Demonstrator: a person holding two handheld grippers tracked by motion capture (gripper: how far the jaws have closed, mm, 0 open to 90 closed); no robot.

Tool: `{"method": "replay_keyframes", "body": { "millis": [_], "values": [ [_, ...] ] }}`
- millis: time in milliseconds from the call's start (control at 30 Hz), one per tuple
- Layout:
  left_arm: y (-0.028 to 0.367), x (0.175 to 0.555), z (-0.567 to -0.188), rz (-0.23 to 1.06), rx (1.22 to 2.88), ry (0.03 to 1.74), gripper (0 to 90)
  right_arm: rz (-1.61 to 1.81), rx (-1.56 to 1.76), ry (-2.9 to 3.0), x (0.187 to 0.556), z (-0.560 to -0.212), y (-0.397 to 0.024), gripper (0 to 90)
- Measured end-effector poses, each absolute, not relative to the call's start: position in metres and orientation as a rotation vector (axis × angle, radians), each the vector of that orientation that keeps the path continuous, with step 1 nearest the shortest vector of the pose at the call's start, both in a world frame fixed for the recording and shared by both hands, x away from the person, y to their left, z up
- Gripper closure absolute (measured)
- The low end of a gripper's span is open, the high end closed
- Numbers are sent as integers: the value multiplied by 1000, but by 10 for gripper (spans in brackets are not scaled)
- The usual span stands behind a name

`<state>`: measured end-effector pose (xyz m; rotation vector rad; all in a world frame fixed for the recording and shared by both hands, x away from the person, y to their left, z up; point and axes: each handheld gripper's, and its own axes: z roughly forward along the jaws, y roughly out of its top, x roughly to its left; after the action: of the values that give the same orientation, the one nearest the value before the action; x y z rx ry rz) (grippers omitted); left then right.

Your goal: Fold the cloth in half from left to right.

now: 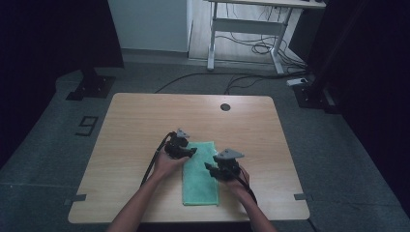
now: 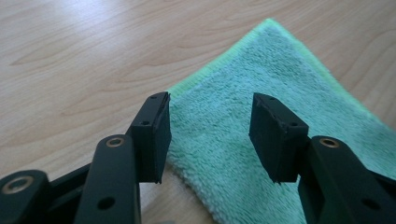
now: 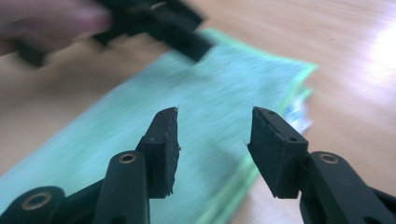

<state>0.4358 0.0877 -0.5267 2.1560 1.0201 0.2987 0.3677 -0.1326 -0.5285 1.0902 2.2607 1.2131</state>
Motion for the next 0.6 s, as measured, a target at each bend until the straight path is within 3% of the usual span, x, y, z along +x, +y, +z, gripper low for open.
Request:
{"method": "replay_keyframes", "body": {
  "millis": [300, 433, 600],
  "values": [
    [93, 433, -536, 262, 2171, 1006, 491, 1131, 1148, 2244, 426, -538, -122, 662],
    [94, 432, -538, 263, 2175, 997, 490, 1064, 1157, 2269, 432, -544, -123, 718],
    [92, 432, -537, 267, 2184, 986, 489, 1082, 1171, 2271, 431, -549, -131, 725]
  ]
}}
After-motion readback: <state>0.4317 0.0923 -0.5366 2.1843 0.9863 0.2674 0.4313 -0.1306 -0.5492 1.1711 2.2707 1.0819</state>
